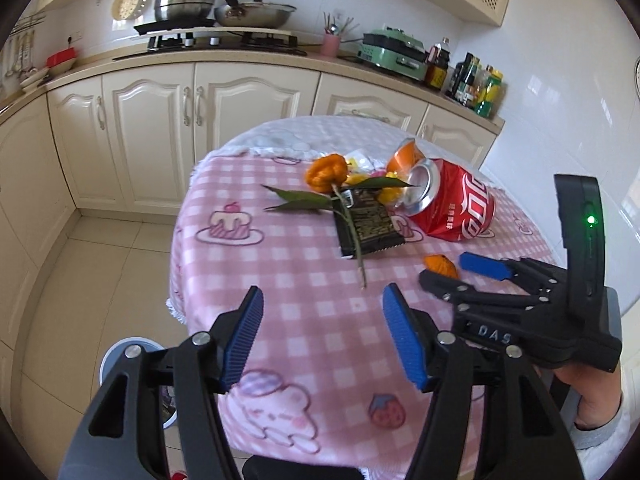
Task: Collect trash
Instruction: 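Grasp the orange flower stem with the left tool while the right tool grasps an orange peel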
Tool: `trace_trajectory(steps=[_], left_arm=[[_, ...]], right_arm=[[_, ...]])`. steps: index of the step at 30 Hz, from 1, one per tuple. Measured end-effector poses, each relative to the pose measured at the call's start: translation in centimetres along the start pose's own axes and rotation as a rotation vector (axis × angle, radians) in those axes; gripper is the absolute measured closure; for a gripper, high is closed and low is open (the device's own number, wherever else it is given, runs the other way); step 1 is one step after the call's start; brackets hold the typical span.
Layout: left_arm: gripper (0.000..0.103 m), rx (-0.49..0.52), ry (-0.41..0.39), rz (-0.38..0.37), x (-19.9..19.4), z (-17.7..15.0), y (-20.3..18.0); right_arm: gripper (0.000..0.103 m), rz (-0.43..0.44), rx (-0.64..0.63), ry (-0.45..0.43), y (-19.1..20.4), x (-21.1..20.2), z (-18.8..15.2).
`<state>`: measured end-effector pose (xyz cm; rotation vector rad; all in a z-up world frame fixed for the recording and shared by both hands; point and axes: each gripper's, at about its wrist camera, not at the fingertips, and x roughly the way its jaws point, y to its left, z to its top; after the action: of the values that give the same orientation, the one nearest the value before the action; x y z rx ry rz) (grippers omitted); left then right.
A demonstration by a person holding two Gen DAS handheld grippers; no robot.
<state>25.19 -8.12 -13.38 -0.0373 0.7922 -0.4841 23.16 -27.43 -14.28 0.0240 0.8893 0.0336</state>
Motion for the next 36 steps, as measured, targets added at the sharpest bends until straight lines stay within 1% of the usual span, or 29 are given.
trace_trajectory(steps=[1,2,5,9,10,11,13,15,16,21,25,26,27,29,30,32,36], left_arm=[[0.042,0.005,0.001,-0.001,0.3,0.2,-0.2],[0.042,0.008,0.006,-0.004,0.6,0.5,-0.4],[0.042,-0.002,0.015,-0.018,1.5,1.3,-0.8],[0.042,0.003,0.013,-0.016,2.9,2.9,-1.7],[0.043,0.003,0.017,-0.018,3.3,3.3,-1.9],[0.049,0.003,0.021,-0.019,3.7,3.5,-2.0],[0.051,-0.001,0.041,-0.023,5.1,4.4,-2.2],[0.061,-0.020,0.061,-0.018,6.5,5.0,-2.1],[0.062,-0.029,0.069,-0.018,7.0,5.3,-2.0],[0.076,-0.041,0.091,-0.021,9.0,6.4,-1.7],[0.079,-0.028,0.117,-0.033,10.4,6.4,-1.7],[0.085,-0.026,0.118,-0.032,10.6,6.3,-1.7],[0.094,-0.021,0.121,-0.017,10.8,6.3,-1.5],[0.099,-0.016,0.116,-0.011,10.9,6.1,-1.3],[0.100,-0.024,0.114,-0.020,10.8,6.1,-1.1],[0.100,-0.024,0.095,-0.012,10.3,6.0,-0.9],[0.100,-0.039,0.020,-0.034,7.8,6.0,-0.5]], right_arm=[[0.056,-0.002,-0.007,0.001,-0.2,0.0,0.3],[0.065,-0.008,-0.010,-0.003,-0.4,0.0,0.4],[0.066,0.005,-0.006,-0.015,-0.7,-0.2,0.8],[0.066,0.006,0.021,-0.109,-1.7,-1.9,1.1],[0.066,0.018,0.031,-0.140,-1.9,-2.4,1.4],[0.066,0.019,0.037,-0.153,-2.0,-2.6,1.7],[0.066,0.015,0.045,-0.182,-2.2,-2.9,2.4],[0.066,0.026,0.064,-0.201,-2.5,-2.9,3.0],[0.066,0.024,0.070,-0.209,-2.7,-2.9,3.3],[0.066,0.037,0.083,-0.198,-2.5,-1.8,4.3],[0.066,0.045,0.089,-0.190,-2.3,-0.9,4.5],[0.066,0.046,0.091,-0.189,-2.3,-0.8,4.5],[0.066,0.046,0.091,-0.187,-2.3,-0.7,4.4],[0.066,0.046,0.090,-0.183,-2.2,-0.5,4.4],[0.066,0.044,0.089,-0.188,-2.2,-0.7,4.3],[0.066,0.041,0.088,-0.197,-2.0,-0.9,4.3],[0.066,0.043,0.081,-0.216,-1.3,-1.8,4.2]])
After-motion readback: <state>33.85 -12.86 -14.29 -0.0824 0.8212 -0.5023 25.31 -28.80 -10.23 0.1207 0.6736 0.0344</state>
